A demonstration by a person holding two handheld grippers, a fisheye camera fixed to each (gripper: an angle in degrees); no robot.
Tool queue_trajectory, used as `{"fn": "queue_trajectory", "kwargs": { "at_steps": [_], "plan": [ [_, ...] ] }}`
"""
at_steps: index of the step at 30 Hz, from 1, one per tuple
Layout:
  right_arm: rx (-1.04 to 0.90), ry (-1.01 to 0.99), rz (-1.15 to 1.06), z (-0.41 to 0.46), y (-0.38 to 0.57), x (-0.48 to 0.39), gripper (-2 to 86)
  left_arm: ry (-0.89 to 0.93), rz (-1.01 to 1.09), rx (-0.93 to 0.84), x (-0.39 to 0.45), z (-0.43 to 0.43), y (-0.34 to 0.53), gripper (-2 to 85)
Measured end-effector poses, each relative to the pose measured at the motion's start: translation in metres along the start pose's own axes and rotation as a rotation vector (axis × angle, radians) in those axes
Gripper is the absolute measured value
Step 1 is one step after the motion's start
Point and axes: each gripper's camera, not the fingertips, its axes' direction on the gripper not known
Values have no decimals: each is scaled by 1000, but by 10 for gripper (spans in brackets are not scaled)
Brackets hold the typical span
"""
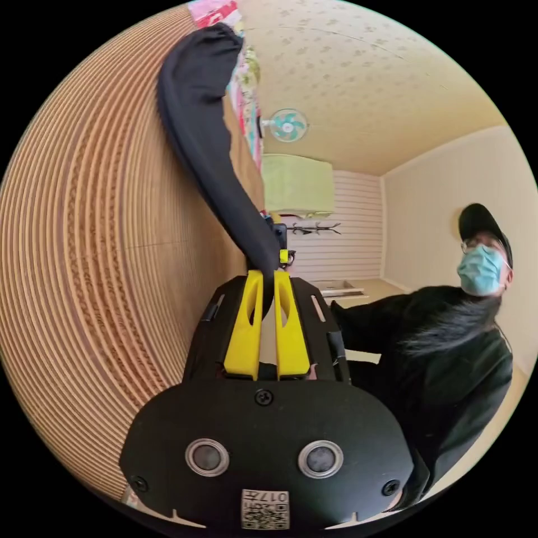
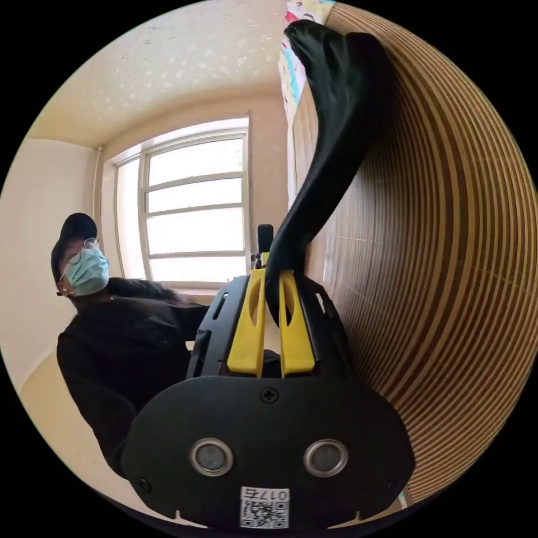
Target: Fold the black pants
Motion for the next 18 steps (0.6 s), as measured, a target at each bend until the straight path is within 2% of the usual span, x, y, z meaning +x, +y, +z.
{"fn": "queue_trajectory", "kwargs": {
  "at_steps": [4, 8, 11, 14, 18],
  "plan": [
    [34, -119, -293, 10, 56, -147, 15, 116, 313, 14, 174, 6, 43, 38],
    [-7, -140, -687, 24, 87, -288, 9, 60, 683, 10, 354, 12, 62, 38],
    [18, -179, -863, 28, 82, -361, 7, 32, 839, 84, 443, 12, 59, 39],
    [20, -80, -981, 31, 64, -417, 7, -34, 840, 178, 490, 13, 35, 39],
    [39, 160, -926, 29, 23, -433, 9, -157, 686, 236, 480, 18, -14, 39]
  ]
}}
